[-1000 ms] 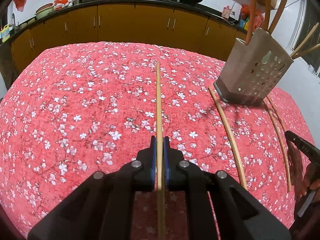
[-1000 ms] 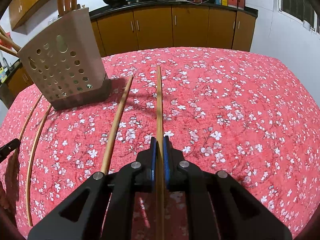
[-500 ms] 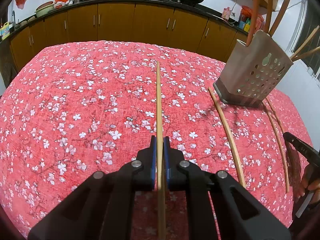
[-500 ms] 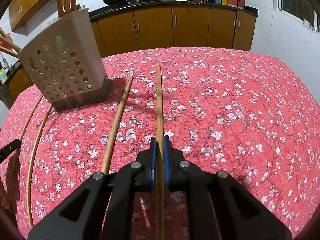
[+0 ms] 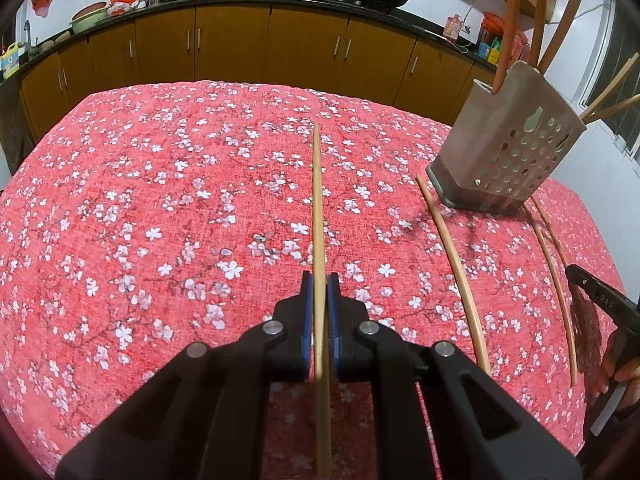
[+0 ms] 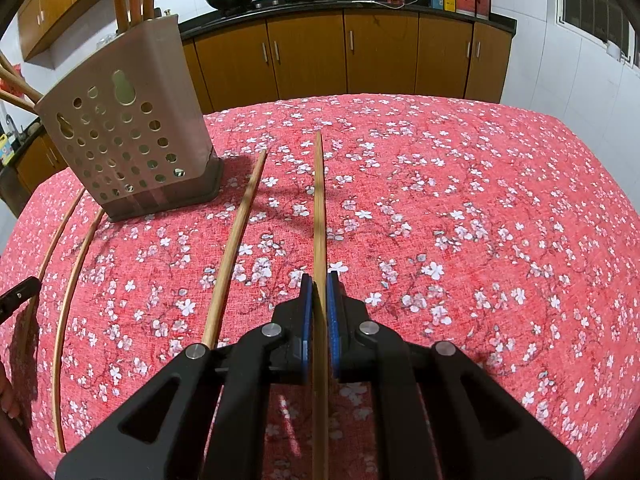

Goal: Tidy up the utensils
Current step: 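Lift the held chopstick with the right gripper while the left gripper lifts its own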

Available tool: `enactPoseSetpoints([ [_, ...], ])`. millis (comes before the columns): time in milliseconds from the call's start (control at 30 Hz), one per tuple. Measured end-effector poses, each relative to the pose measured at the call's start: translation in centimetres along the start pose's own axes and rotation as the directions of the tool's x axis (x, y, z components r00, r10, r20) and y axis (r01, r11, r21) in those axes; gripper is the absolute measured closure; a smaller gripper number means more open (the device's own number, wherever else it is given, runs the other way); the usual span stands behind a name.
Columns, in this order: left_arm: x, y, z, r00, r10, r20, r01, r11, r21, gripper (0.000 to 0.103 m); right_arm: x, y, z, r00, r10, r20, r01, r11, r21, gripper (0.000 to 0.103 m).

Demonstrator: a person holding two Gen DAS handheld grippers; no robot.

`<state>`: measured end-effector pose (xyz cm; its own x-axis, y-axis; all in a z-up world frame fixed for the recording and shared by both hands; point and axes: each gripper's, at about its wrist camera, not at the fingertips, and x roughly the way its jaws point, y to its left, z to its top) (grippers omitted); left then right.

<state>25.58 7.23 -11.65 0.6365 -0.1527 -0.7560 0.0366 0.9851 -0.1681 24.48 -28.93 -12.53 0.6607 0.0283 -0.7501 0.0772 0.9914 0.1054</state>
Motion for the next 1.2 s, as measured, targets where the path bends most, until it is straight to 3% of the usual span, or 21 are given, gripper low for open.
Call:
enactPoseSetpoints([
  [433, -0.3, -1.4, -0.6, 0.998, 0.058, -0.001, -0.058, 0.997, 0.051, 0.093, -0.9, 0.2, -0.8, 1.000, 0.004, -0.001, -0.004, 1.000, -0.019, 0.094],
  [1200, -0.9, -1.2, -1.1, 0.998, 0.064, -0.006, -0.064, 0.997, 0.044, 0.093, -1.0, -0.1, -1.0, 1.000, 0.018, -0.003, -0.018, 1.000, -0.012, 0.094],
])
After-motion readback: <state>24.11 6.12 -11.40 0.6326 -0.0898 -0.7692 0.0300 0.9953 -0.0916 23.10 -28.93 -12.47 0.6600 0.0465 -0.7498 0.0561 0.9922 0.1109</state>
